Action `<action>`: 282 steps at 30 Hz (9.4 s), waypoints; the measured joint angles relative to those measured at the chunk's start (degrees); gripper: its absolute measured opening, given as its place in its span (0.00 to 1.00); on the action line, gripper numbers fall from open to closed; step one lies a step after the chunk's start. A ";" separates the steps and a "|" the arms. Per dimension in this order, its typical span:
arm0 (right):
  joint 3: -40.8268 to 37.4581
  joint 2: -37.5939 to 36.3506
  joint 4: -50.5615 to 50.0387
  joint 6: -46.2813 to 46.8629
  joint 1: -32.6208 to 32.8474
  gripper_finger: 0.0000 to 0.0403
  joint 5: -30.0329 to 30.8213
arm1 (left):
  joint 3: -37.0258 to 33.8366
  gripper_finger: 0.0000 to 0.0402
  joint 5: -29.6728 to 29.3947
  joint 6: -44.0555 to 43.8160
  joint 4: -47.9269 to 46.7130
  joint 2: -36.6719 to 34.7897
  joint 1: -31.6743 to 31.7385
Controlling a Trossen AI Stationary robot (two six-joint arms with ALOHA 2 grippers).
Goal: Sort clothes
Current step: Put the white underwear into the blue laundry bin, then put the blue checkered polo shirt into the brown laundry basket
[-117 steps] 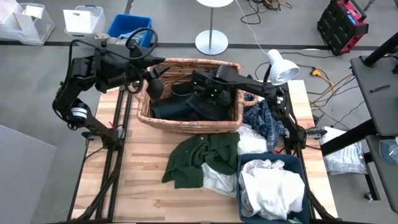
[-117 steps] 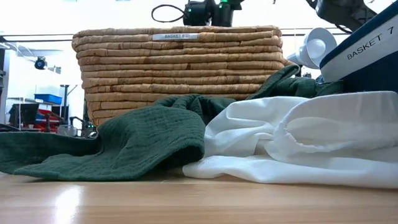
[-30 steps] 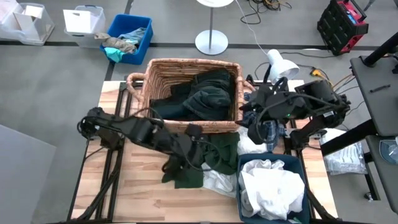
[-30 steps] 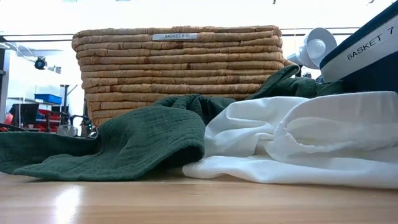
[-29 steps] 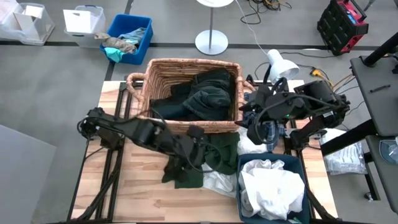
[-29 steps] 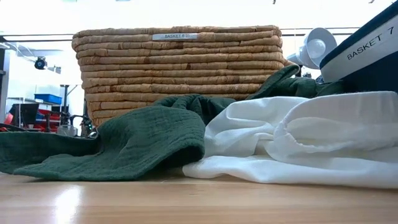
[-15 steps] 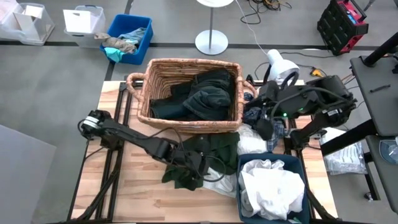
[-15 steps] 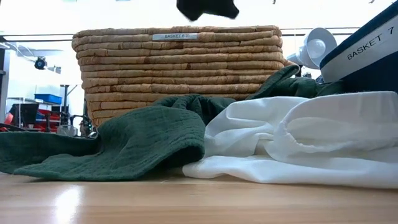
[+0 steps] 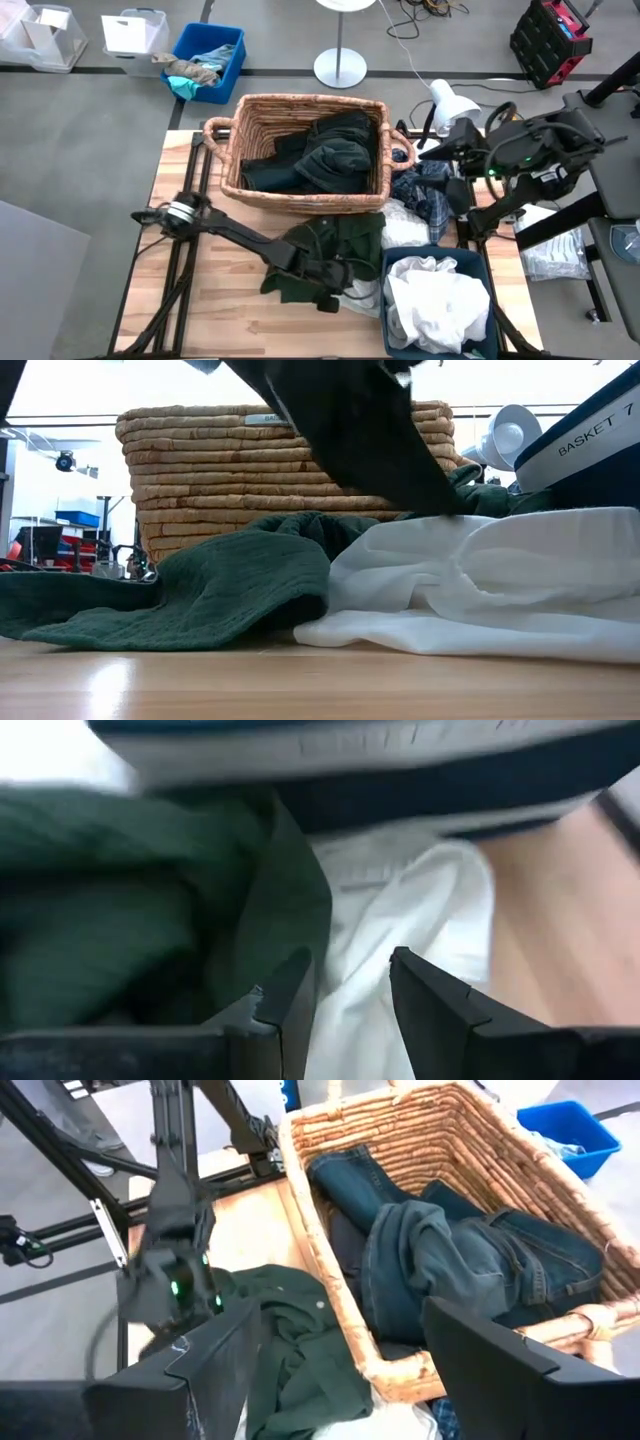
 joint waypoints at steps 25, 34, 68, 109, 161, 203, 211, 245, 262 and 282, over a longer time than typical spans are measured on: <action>-0.07 -0.65 0.47 1.42 -0.02 0.63 0.17 | 15.83 0.00 2.23 -1.01 -18.44 6.80 -1.79; -0.07 -0.66 0.92 1.94 -0.02 0.65 0.20 | 15.77 0.00 2.95 1.88 -22.96 -4.31 -1.24; -0.07 -6.83 0.84 3.81 -0.02 0.58 6.32 | 16.07 0.00 -2.15 2.74 37.47 -9.09 1.80; -0.09 -7.90 -0.91 2.82 -0.03 0.58 7.91 | 40.79 0.00 10.76 -10.69 17.94 23.17 5.44; -0.22 -6.78 -1.10 3.35 -0.02 0.58 7.74 | 54.80 0.03 9.35 -0.82 -23.86 23.98 5.22; -0.39 -2.76 -1.09 3.78 -0.04 0.58 8.81 | 54.63 0.00 11.94 0.97 -21.31 23.53 4.46; -0.39 -2.96 -1.10 2.98 -0.04 0.58 8.84 | 54.80 0.00 7.55 4.82 -31.41 15.65 4.46; -48.21 -18.17 -1.14 37.22 -3.86 0.58 -6.57 | 54.76 0.00 -35.00 14.74 -52.56 -20.83 6.08; -65.56 -22.18 2.98 41.76 -26.89 0.58 -5.86 | 54.78 0.00 -28.14 23.03 -62.43 -31.72 19.80; -72.13 -16.92 3.94 37.39 -27.67 0.05 -5.89 | 54.37 0.00 -27.31 27.99 -63.35 -34.51 21.12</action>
